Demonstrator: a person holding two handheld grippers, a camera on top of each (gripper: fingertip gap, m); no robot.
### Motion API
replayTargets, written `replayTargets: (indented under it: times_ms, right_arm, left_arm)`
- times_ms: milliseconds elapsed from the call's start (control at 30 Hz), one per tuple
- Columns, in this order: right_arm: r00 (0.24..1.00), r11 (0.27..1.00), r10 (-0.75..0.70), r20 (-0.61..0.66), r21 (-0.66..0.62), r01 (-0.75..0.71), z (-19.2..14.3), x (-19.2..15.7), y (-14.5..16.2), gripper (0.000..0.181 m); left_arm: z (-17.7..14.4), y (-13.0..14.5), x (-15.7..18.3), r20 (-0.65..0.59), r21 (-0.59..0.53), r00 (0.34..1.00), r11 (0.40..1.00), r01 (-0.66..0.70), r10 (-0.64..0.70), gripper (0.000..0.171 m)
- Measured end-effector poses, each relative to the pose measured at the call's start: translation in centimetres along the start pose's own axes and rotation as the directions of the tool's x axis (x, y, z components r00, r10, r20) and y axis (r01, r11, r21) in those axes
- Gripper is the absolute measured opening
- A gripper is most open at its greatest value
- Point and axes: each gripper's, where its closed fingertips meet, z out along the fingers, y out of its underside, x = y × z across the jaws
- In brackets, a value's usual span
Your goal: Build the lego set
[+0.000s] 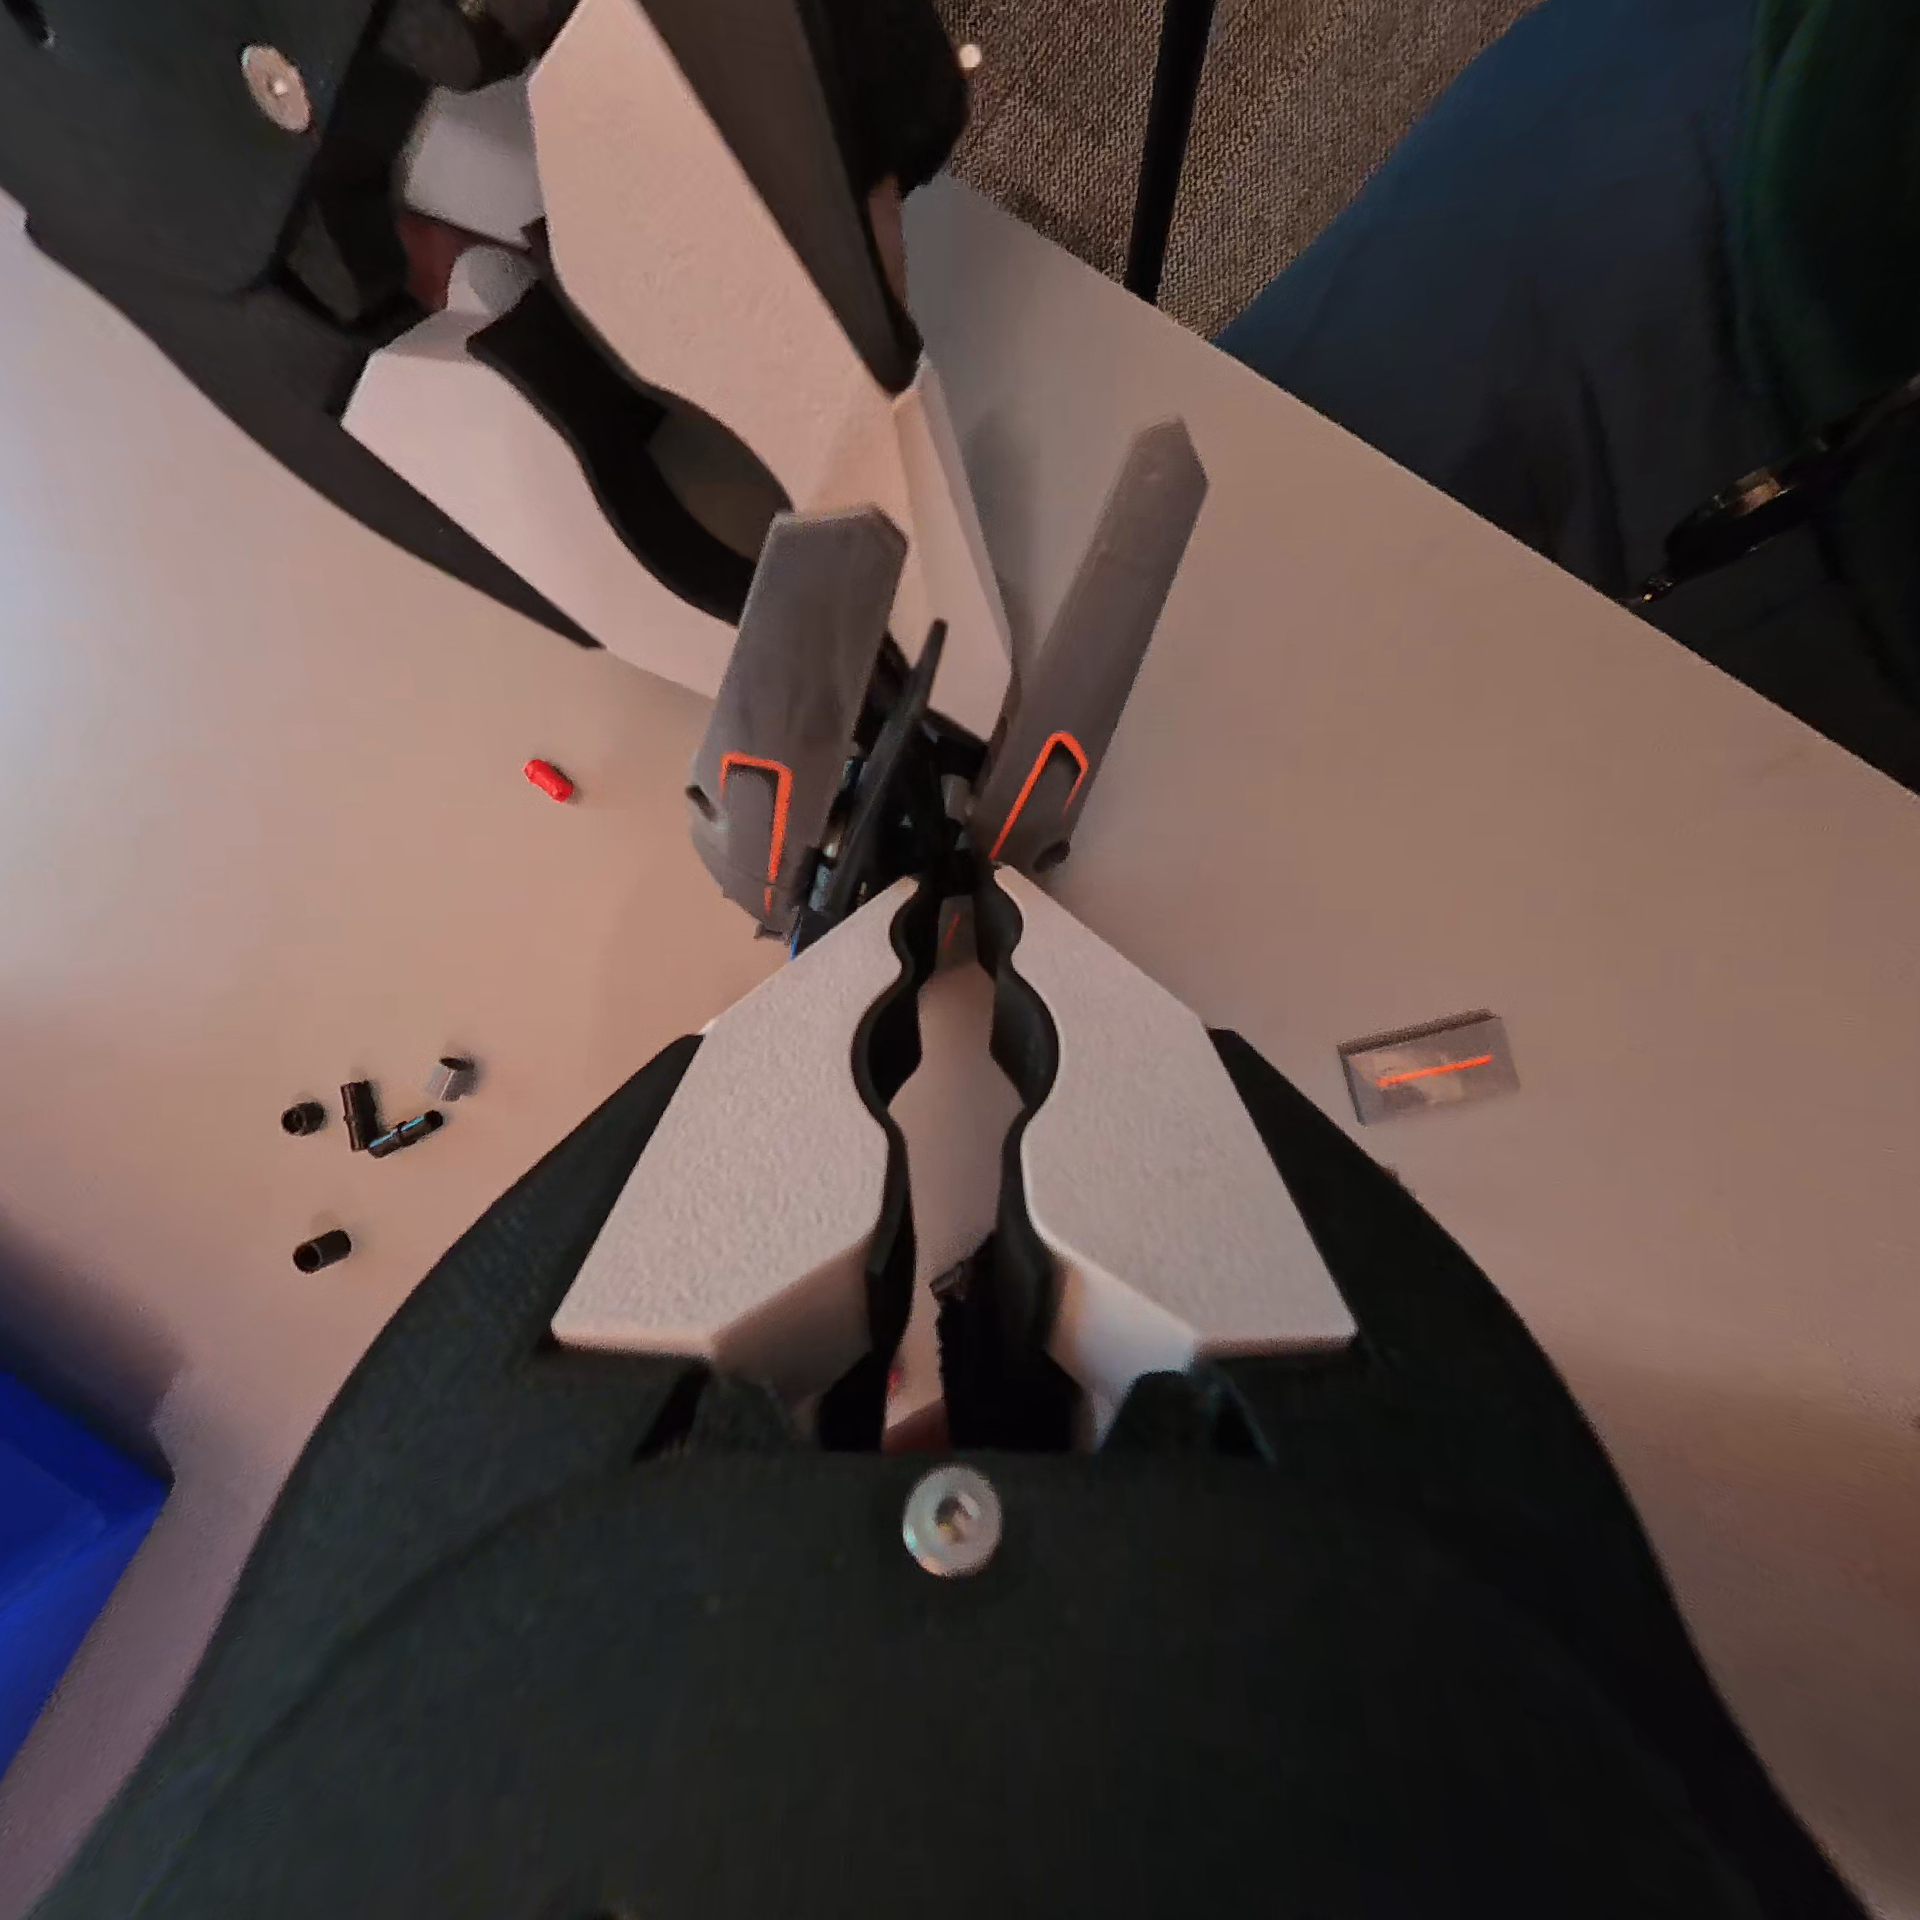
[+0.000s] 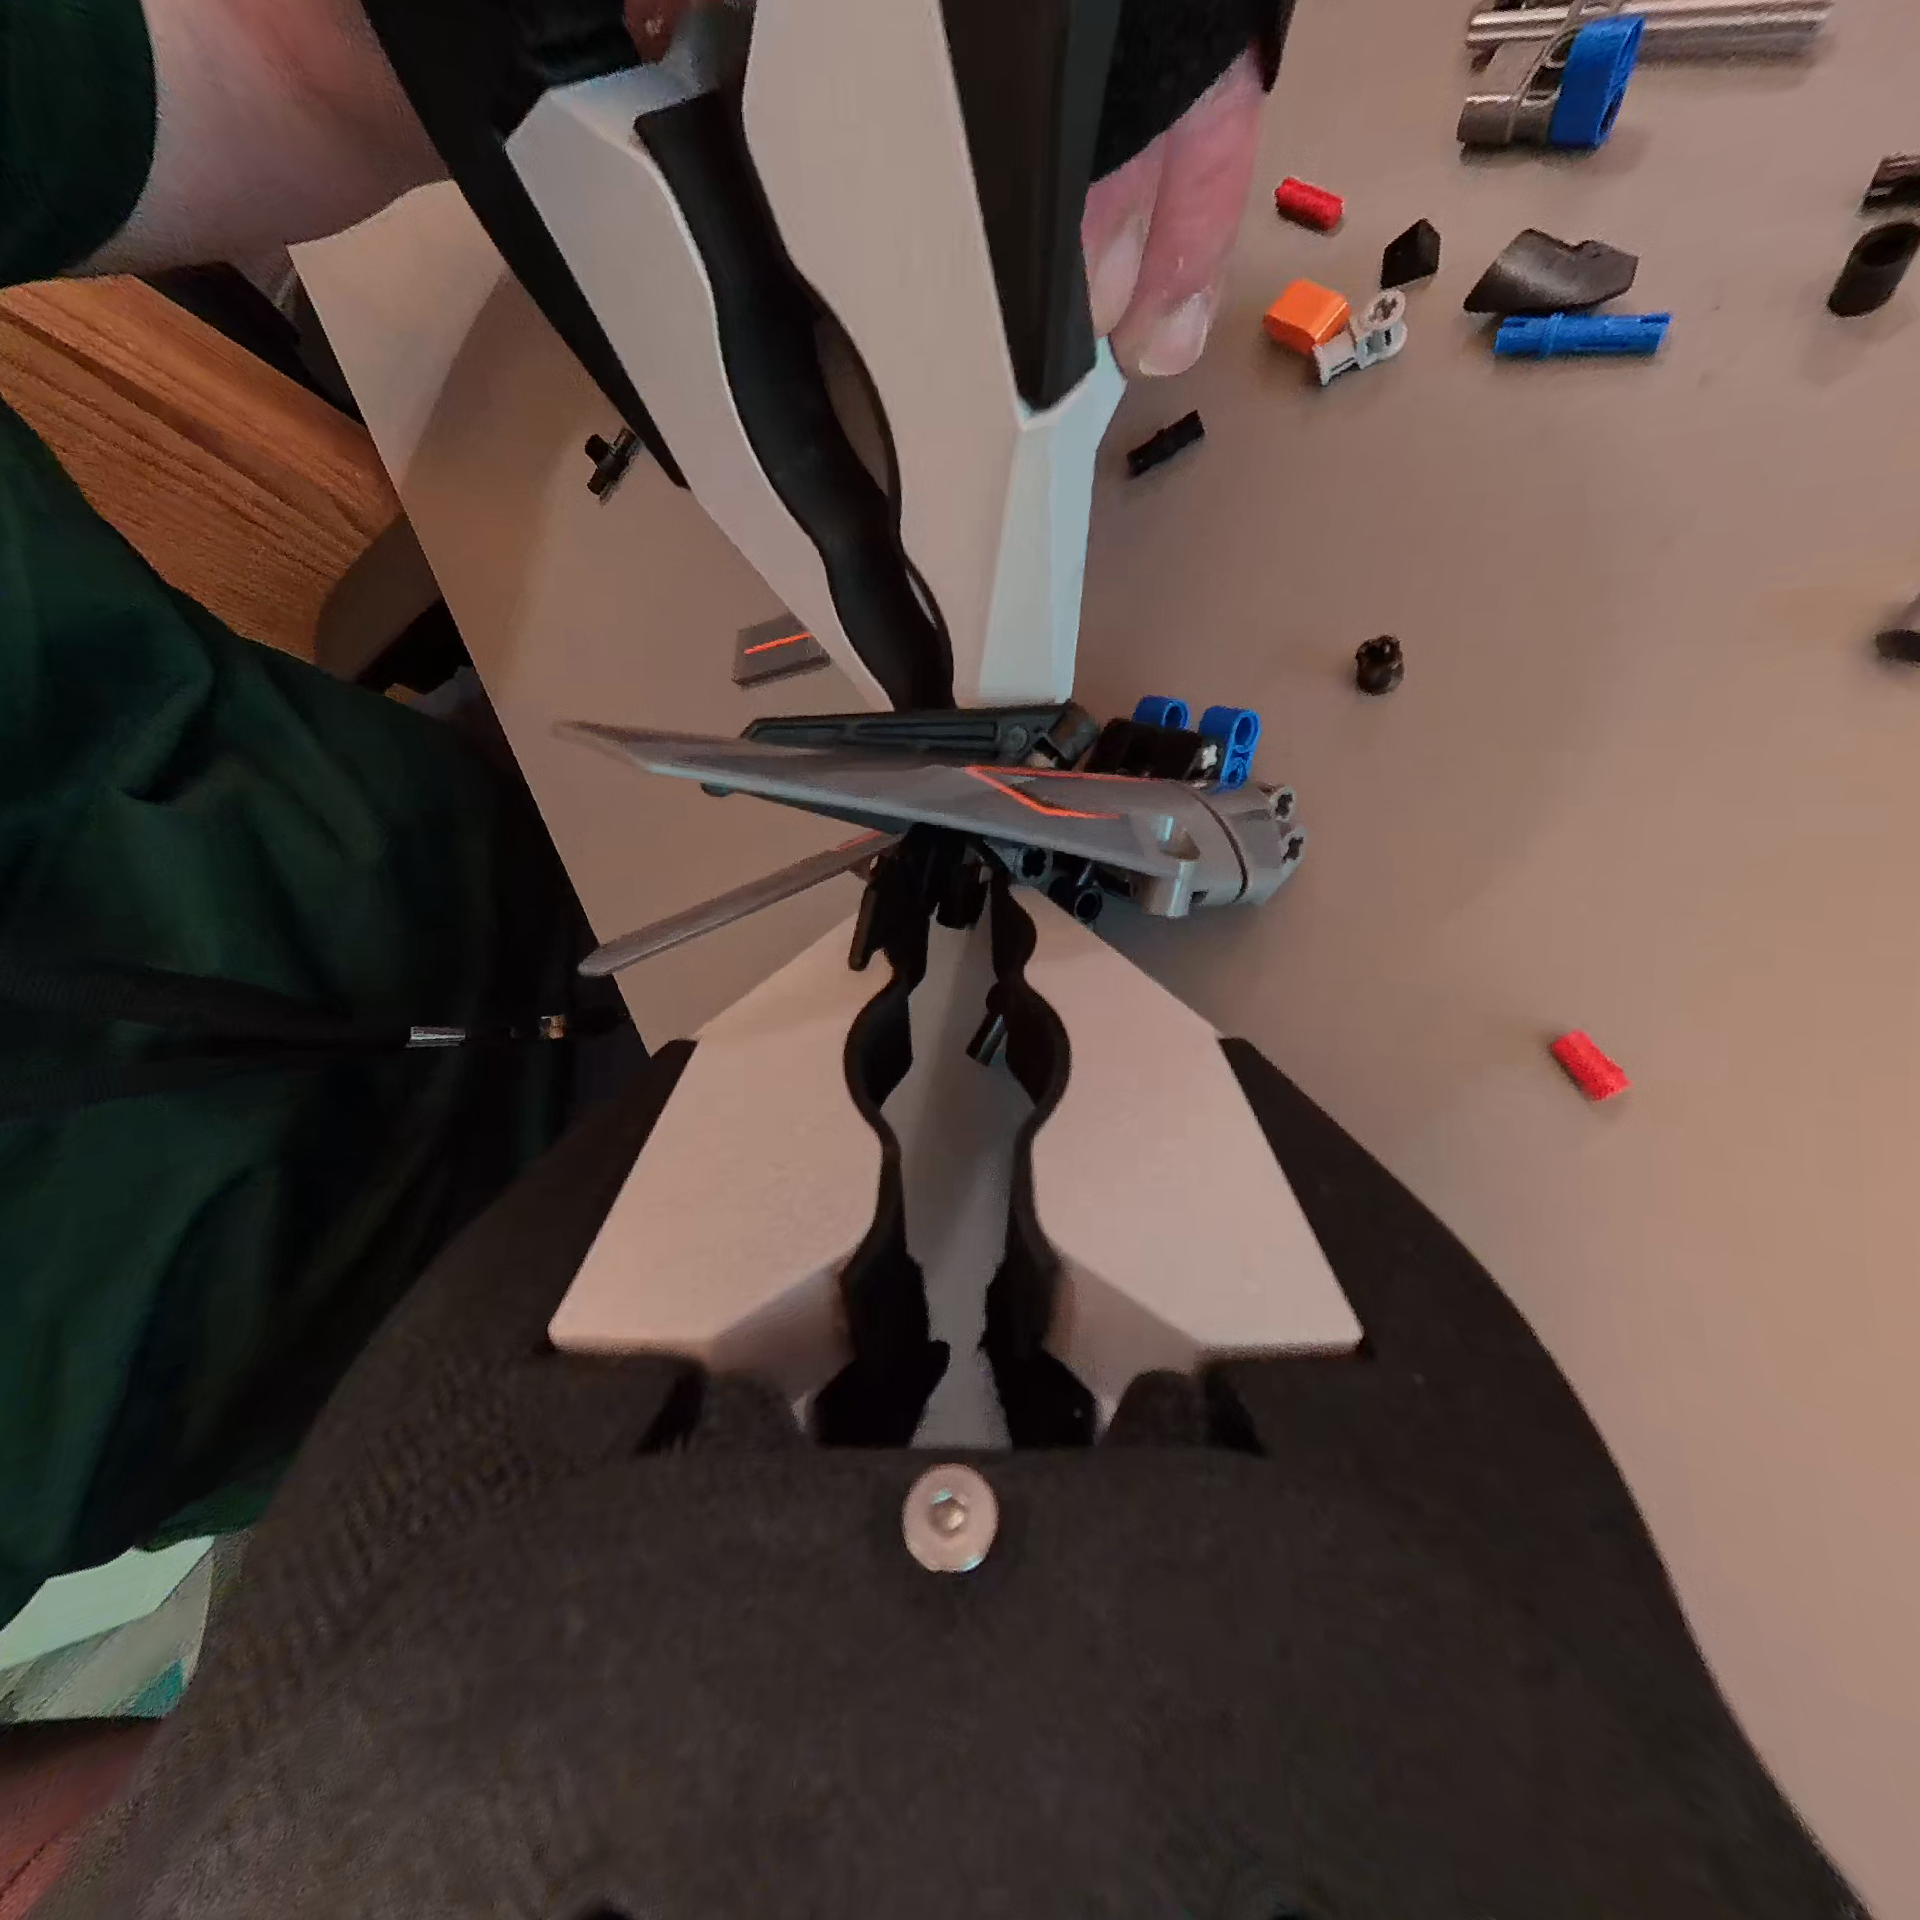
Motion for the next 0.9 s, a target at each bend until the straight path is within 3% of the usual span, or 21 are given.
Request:
replayTargets:
  times_ms: [233, 500, 700, 900]
  right_arm:
    - [0.996, 0.998, 0.019, -0.09, 0.061, -0.014, -0.7, 0.1, 0.9, 0.021]
    - [0.983, 0.985, 0.062, -0.174, 0.17, -0.032, -1.0, 0.2, 1.3, 0.01]
    - [0.969, 0.984, 0.059, -0.24, 0.176, -0.016, -2.0, 0.4, 1.7, 0.015]
    - [0.962, 0.977, 0.086, -0.26, 0.209, -0.031, -2.3, -0.2, 2.3, 0.006]
  left_arm:
    - [0.5, -0.4, -0.1, -0.016, -0.006, 1.0, 1.0, 0.002, -0.002, 0.005]
    - [0.9, -0.7, -0.2, -0.023, 0.003, 1.0, 1.0, 0.012, -0.011, 0.005]
    - [1.0, -0.9, -0.2, -0.03, 0.012, 0.999, 1.0, 0.021, -0.021, 0.005]
    - [1.2, -1.1, -0.3, -0.028, 0.019, 0.999, 1.0, 0.024, -0.023, 0.005]
